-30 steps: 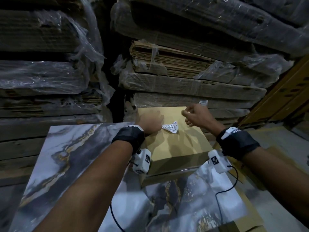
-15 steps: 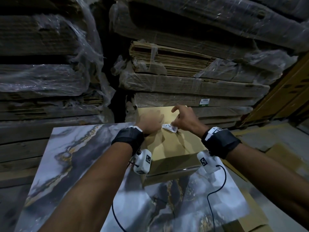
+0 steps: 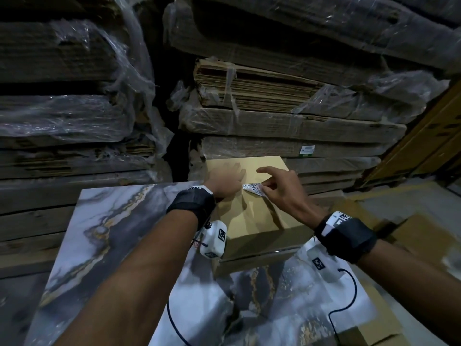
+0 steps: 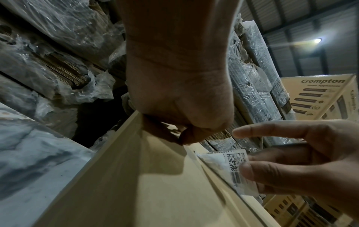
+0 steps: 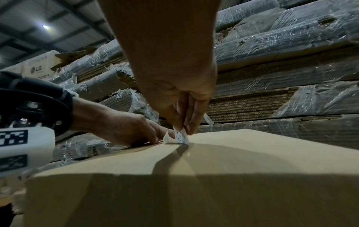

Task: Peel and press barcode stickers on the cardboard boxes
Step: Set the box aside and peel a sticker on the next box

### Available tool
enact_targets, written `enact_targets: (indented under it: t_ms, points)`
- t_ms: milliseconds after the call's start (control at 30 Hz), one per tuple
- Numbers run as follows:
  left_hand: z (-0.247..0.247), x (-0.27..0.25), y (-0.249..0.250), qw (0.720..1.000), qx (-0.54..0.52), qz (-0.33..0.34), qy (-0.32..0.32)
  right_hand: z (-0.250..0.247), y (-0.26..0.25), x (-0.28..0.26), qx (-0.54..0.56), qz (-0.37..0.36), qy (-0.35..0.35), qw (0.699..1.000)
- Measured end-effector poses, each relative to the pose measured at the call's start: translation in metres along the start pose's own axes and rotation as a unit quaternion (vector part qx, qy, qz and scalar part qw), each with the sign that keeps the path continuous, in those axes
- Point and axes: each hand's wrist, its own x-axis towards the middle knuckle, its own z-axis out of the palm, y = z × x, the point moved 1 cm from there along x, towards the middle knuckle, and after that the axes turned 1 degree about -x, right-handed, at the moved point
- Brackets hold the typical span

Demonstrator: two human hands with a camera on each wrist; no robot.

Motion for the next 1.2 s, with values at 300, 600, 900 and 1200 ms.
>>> enact_targets:
  t_ms: [300,600,900,1200]
  points:
    - [0.000,0.000,0.000,1.000,0.002,-0.001,-0.001,0.001,-0.003,0.007,-0.148,0.036,0.021,0.988]
    - [0.000,0.003,-0.001,1.000,-0.003,-0.002,-0.002,-0.019,0.007,0.049,-0.067,0.004,-0.086,0.994]
    - [0.002,0.002,0.001,1.000,-0.012,-0.008,0.007,0.004,0.002,0.065,-0.058,0.001,-0.194,0.979]
    - [0.003,0.004,-0.001,0.999,-0.046,-0.023,0.007,-0.002,0.002,0.060,-0.022,-0.031,-0.168,0.985]
